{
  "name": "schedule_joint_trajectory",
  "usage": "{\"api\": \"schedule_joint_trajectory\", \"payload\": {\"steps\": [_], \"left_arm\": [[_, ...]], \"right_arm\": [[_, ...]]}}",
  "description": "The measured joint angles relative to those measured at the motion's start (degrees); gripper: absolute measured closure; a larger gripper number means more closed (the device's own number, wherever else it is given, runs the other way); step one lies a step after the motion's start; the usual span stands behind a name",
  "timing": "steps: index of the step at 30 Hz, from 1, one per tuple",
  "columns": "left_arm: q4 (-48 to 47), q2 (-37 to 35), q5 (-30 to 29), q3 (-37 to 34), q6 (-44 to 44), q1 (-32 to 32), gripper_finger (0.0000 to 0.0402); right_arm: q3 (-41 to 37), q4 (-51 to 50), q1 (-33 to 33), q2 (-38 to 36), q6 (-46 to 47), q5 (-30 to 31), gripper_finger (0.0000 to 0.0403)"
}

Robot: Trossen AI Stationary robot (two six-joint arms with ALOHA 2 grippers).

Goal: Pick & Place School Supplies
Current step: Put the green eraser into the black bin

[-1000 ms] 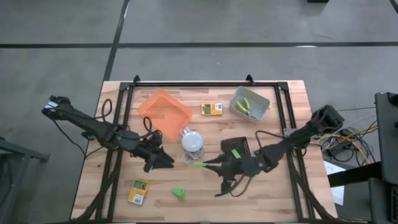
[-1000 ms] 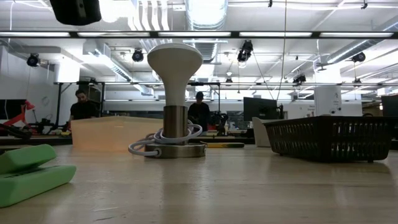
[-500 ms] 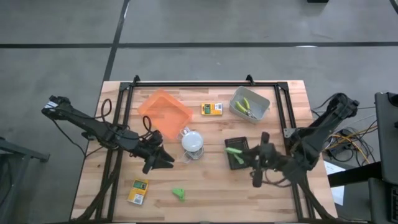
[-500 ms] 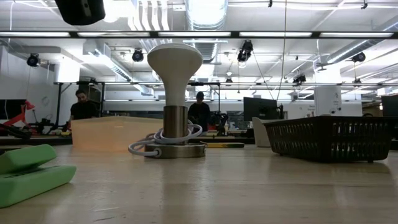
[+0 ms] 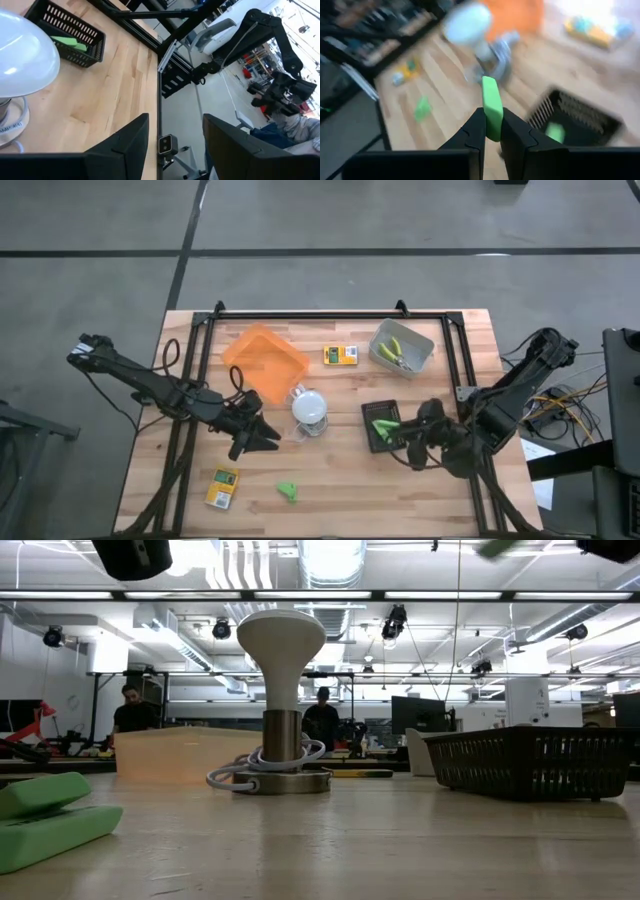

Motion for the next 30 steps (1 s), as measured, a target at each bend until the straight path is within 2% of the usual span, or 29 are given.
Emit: {"api": "schedule_joint_trajectory", "payload": {"steps": [7, 10, 13, 16, 22, 30], "left_arm": [[0.0, 0.0, -0.01, 0.0, 1.26, 0.0, 0.0211], [0.0, 0.0, -0.97, 0.0, 1.32, 0.0, 0.0211], [0.0, 0.0, -1.79, 0.0, 1.33, 0.0, 0.0211], [-0.02, 0.02, -1.92, 0.0, 1.32, 0.0, 0.0211], [-0.02, 0.04, -1.92, 0.0, 1.29, -0.02, 0.0211], [-0.02, 0.04, -2.48, 0.0, 1.3, -0.04, 0.0211]], "right_arm": [[0.0, -12.16, -1.54, 0.02, 16.11, -3.58, 0.0369], [-0.01, -13.56, -5.08, 0.14, 18.23, -9.51, 0.0369], [-0.29, -13.66, -9.35, 1.36, 17.57, -15.54, 0.0369], [-0.31, -13.61, -12.79, 3.68, 14.22, -17.66, 0.0369], [-0.33, -13.51, -14.91, 8.86, 7.88, -17.84, 0.0369], [-0.54, -12.85, -14.91, 16.69, 7.2, -17.78, 0.0362]]}}
